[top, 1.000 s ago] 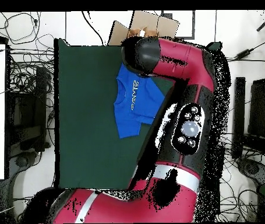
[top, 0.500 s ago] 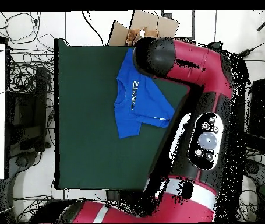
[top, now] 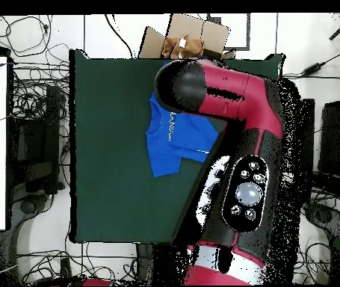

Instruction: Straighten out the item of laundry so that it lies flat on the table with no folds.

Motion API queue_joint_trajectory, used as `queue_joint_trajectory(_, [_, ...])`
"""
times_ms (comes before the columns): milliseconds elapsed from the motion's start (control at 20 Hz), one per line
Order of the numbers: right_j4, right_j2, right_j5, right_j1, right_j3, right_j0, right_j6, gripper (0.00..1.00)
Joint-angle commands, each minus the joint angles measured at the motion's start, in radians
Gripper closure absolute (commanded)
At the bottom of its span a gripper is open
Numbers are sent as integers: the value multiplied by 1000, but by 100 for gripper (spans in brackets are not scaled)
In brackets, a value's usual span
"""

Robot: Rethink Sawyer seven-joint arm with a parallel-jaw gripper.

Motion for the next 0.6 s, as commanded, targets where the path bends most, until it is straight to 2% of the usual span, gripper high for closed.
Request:
queue_joint_trajectory(50, [-54,3,1,35,171,84,174,0])
queue_joint_trajectory(250, [-43,-16,-38,69,169,119,255,0])
queue_joint_trajectory(600, [-25,-40,-71,110,153,151,300,0])
